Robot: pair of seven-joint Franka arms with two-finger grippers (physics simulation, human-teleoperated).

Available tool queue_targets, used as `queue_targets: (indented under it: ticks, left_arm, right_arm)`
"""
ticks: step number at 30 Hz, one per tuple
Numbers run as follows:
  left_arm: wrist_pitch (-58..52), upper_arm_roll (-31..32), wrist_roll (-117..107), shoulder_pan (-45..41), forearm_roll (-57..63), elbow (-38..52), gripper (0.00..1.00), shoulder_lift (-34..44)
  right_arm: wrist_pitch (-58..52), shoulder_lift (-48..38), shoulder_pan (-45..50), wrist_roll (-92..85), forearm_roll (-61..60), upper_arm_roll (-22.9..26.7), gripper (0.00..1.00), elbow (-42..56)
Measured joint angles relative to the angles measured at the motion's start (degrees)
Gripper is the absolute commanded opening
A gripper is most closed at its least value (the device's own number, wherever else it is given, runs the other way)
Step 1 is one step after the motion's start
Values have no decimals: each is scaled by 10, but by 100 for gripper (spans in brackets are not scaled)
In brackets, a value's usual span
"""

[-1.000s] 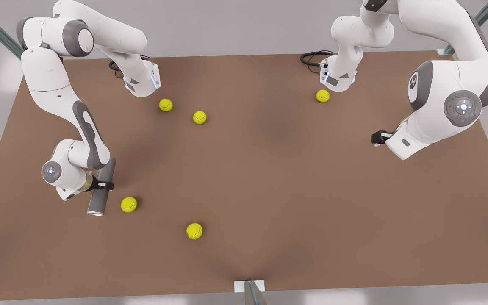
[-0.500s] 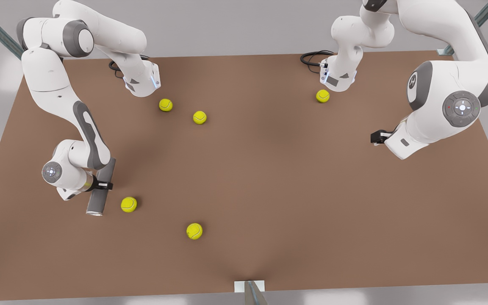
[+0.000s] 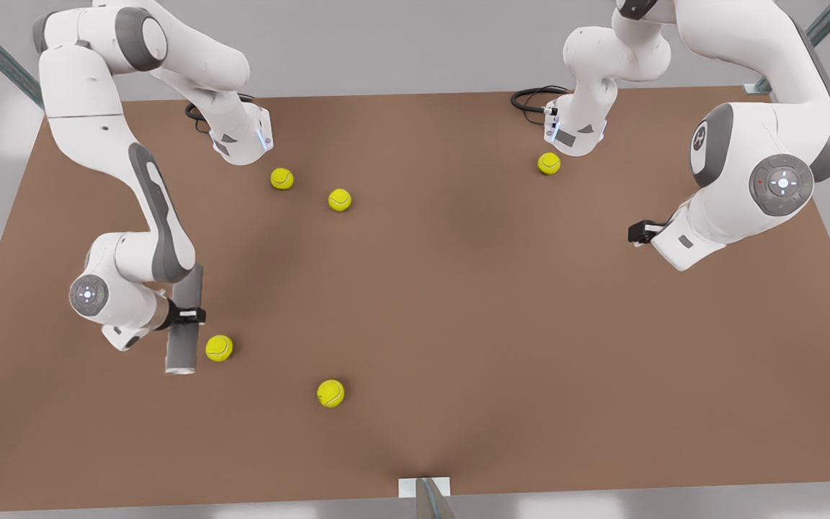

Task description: Put the tennis tube upright

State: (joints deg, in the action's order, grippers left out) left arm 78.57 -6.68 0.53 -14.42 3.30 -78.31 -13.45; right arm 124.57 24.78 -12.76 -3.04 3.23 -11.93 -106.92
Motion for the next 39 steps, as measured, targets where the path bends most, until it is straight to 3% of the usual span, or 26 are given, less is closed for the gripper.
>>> queue_targets:
  ticks: [10, 19, 22, 27, 39]
  left_arm:
    - [0, 0, 0, 0, -1, 0, 100, 0]
    - [0, 0, 0, 0, -1, 0, 100, 0]
    - [0, 0, -1, 0, -1, 0, 100, 0]
    - [0, 0, 0, 0, -1, 0, 100, 0]
    - [7, -30, 1, 8, 1, 1, 100, -12]
  right_arm:
    - [-85, -3, 104, 0, 3, -10, 72, 77]
    - [-98, 1, 226, -75, 50, -14, 72, 124]
    - [-121, 52, 264, -185, 79, -13, 72, 216]
    - [-136, 110, 310, -332, 103, -13, 72, 279]
    - [-187, 276, 509, -215, 91, -7, 73, 501]
